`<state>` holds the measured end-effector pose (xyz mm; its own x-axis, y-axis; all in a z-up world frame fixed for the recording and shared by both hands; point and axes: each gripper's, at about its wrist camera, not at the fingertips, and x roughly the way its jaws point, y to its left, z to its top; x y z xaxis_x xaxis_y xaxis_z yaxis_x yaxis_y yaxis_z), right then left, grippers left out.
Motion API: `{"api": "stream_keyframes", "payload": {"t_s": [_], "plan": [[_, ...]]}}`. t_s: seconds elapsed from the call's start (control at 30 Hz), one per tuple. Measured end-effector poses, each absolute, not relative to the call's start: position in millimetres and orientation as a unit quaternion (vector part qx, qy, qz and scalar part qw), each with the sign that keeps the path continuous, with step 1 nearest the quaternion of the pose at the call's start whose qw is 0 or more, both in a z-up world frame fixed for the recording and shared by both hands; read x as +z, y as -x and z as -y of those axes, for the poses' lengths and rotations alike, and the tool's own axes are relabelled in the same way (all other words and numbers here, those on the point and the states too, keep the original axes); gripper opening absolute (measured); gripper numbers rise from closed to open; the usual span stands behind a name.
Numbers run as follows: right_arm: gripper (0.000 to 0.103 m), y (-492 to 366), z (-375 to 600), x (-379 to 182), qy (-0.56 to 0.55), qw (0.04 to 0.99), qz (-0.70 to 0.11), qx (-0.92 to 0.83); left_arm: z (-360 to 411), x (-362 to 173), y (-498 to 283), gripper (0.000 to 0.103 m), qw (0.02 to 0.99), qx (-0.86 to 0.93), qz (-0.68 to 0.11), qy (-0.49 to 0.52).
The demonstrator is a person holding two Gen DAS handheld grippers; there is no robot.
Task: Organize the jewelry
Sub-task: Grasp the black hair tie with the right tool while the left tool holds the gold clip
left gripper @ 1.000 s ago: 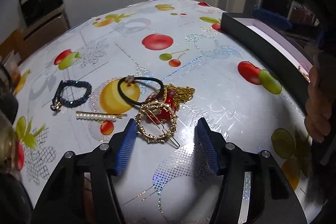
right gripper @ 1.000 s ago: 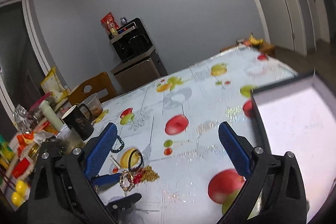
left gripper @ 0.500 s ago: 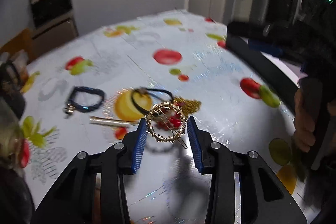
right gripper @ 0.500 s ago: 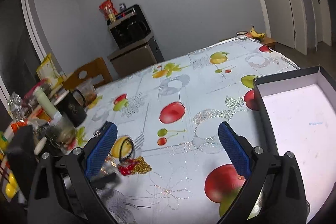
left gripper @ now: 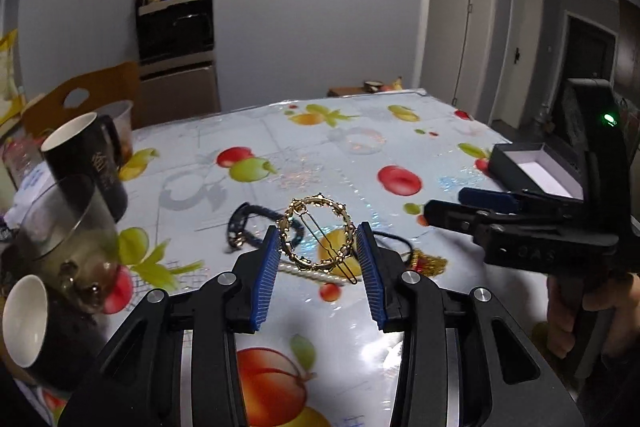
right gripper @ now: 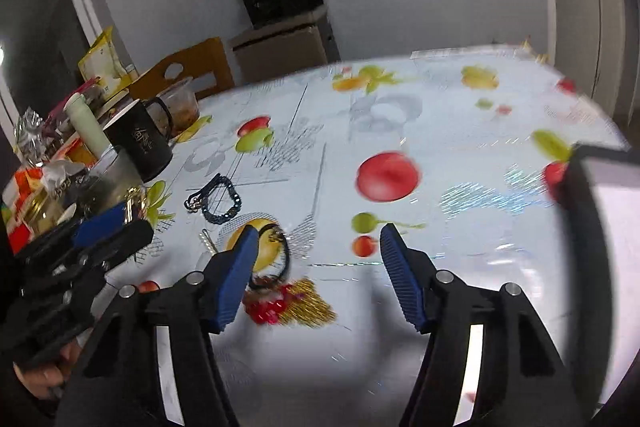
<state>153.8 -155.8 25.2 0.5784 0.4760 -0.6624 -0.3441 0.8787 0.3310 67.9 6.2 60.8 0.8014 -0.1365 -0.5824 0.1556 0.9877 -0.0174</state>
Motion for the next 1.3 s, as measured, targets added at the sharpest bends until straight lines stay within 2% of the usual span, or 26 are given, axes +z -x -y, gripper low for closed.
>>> {"api": "stream_keyframes", "payload": {"t_s": [0.1, 0.23, 0.27, 0.3, 0.33, 0.4, 1.3], "plan": [[0.048, -160.9, 137.2, 12.1, -0.046, 0.876, -0.424, 0.226, -7.7, 60.7, -69.6, 0.041, 0.949, -0.071, -0.306, -0.023], [0.046, -158.7, 123.4, 7.5, -0.017, 0.87, -0.435, 0.233, -9.6, 63.0, -66.6, 0.041, 0.95, -0.075, -0.304, -0.021], [0.037, -158.2, 122.2, 8.0, -0.012, 0.871, -0.434, 0.232, -10.3, 63.3, -66.8, 0.041, 0.95, -0.074, -0.303, -0.02], [0.017, -157.9, 118.5, 7.0, -0.002, 0.869, -0.436, 0.234, -10.8, 63.3, -66.6, 0.041, 0.951, -0.072, -0.301, -0.019], [0.01, -157.5, 116.4, 7.0, 0.005, 0.868, -0.438, 0.236, -10.9, 62.9, -67.2, 0.041, 0.95, -0.073, -0.303, -0.018], [0.005, -154.4, 114.3, 8.0, 0.013, 0.866, -0.438, 0.243, -11.4, 62.7, -67.3, 0.041, 0.95, -0.071, -0.302, -0.016], [0.004, -116.1, 157.3, 77.6, -0.063, 0.908, -0.307, 0.279, 25.0, 65.3, -47.1, 0.041, 0.96, -0.083, -0.263, -0.039]]}}
